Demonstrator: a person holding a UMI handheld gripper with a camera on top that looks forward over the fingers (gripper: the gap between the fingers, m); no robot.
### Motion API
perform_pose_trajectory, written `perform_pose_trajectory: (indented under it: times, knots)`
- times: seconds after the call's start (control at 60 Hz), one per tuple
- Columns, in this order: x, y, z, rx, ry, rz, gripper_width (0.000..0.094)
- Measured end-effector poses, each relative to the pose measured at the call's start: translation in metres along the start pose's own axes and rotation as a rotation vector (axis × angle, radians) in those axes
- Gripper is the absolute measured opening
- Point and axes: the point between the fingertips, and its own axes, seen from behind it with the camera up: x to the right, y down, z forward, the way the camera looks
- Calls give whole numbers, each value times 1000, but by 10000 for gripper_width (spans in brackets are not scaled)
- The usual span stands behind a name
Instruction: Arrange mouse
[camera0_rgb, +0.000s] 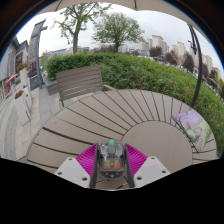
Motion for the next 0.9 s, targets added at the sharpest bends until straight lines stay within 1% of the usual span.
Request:
perform_pose_trajectory:
  times: [0.033, 0.083, 0.117, 0.183, 0.25, 0.35, 0.4, 0.45, 0.55, 0.633, 0.733, 0.8, 0.833, 0.9]
  knots:
    - [-3, -1, -1, -12, -13, -17, 403]
    - [-8, -3, -6, -45, -54, 4, 393]
    - [-7, -11, -14, -51, -80, 29, 385]
    - [2, -45, -38, -17, -122, 33, 385]
    - [26, -87, -59, 47, -143, 27, 385]
    - [91, -144, -72, 111, -109, 8, 384]
    - [135, -162, -72, 122, -79, -1, 384]
    - [179, -175, -60, 132, -29, -6, 383]
    - [274, -169, -34, 99, 62, 19, 383]
    - [341, -142, -4, 56, 112, 60, 384]
    - [389, -94, 30, -3, 120, 84, 384]
    - [403, -67, 45, -39, 99, 66, 387]
    - [401, -56, 56, -54, 87, 58, 401]
    - [407, -39, 53, -71, 67, 43, 455]
